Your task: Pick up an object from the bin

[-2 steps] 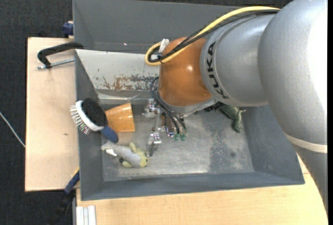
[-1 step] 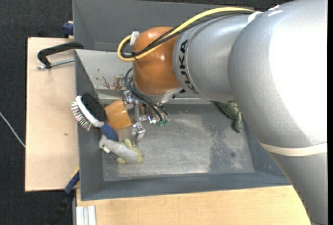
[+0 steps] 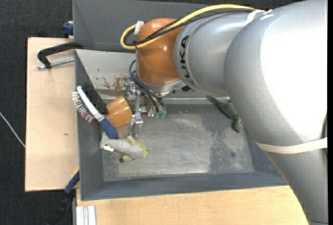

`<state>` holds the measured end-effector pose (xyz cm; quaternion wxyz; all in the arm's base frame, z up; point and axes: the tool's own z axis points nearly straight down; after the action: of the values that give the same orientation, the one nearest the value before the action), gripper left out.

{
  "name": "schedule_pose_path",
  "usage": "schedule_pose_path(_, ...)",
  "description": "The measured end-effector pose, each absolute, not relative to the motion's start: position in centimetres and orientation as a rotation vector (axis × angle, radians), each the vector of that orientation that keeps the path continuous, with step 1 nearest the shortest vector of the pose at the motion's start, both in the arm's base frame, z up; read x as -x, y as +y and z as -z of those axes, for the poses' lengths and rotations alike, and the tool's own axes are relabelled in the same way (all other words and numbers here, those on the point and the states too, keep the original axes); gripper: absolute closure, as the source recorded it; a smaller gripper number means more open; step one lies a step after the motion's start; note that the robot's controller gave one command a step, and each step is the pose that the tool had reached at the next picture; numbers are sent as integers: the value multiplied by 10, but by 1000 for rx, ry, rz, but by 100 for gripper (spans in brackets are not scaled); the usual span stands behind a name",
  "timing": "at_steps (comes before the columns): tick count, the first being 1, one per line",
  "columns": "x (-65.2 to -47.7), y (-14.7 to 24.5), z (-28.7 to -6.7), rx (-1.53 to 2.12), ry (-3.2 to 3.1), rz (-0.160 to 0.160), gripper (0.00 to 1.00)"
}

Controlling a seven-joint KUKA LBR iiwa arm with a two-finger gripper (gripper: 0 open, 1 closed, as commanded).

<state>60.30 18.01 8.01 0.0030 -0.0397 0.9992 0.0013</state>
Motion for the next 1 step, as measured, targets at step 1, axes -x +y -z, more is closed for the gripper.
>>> schedule_pose_path(1, -604, 181, -82, 127, 3132, -6, 100)
